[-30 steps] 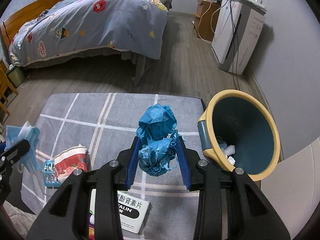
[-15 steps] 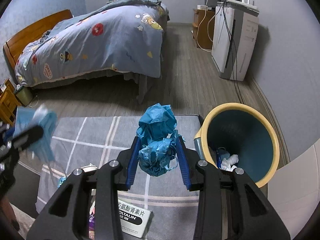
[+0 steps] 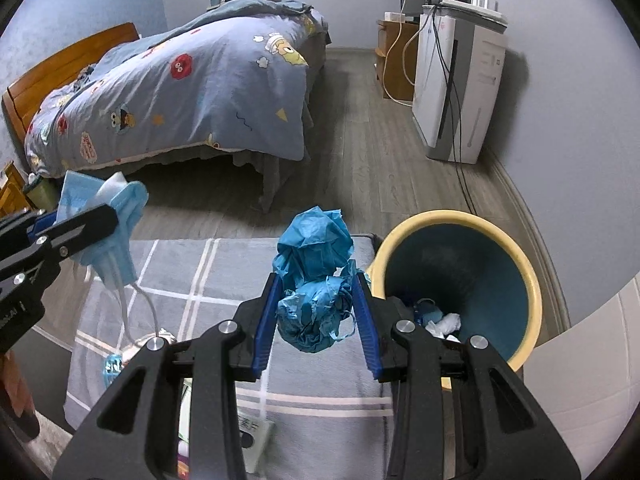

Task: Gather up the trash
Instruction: 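Lower the glove into the bin with the right tool while the left drops the mask in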

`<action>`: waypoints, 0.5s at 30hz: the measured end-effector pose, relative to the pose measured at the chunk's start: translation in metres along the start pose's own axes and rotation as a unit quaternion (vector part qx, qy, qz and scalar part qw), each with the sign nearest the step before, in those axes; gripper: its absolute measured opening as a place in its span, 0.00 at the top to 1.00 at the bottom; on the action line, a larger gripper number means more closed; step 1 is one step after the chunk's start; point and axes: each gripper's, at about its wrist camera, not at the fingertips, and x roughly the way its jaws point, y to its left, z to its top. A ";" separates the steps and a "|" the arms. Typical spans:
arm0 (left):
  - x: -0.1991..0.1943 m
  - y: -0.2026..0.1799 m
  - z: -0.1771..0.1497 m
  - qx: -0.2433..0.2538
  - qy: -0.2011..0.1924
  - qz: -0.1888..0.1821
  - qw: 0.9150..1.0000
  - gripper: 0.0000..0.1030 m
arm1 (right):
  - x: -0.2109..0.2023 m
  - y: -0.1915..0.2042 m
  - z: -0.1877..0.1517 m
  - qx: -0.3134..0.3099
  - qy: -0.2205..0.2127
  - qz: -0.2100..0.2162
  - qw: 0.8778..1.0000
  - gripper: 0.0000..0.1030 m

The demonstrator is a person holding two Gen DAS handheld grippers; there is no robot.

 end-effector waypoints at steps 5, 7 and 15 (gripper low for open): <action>0.007 -0.013 0.000 0.032 0.001 0.000 0.999 0.80 | -0.006 -0.014 0.008 -0.009 -0.005 -0.005 1.000 0.65; 0.010 -0.018 0.000 0.046 0.001 0.004 0.999 0.80 | -0.009 -0.019 0.011 -0.016 -0.007 -0.007 1.000 0.65; 0.023 -0.030 -0.001 0.053 0.012 0.000 0.999 0.80 | -0.018 -0.061 0.028 -0.001 -0.024 -0.015 1.000 0.65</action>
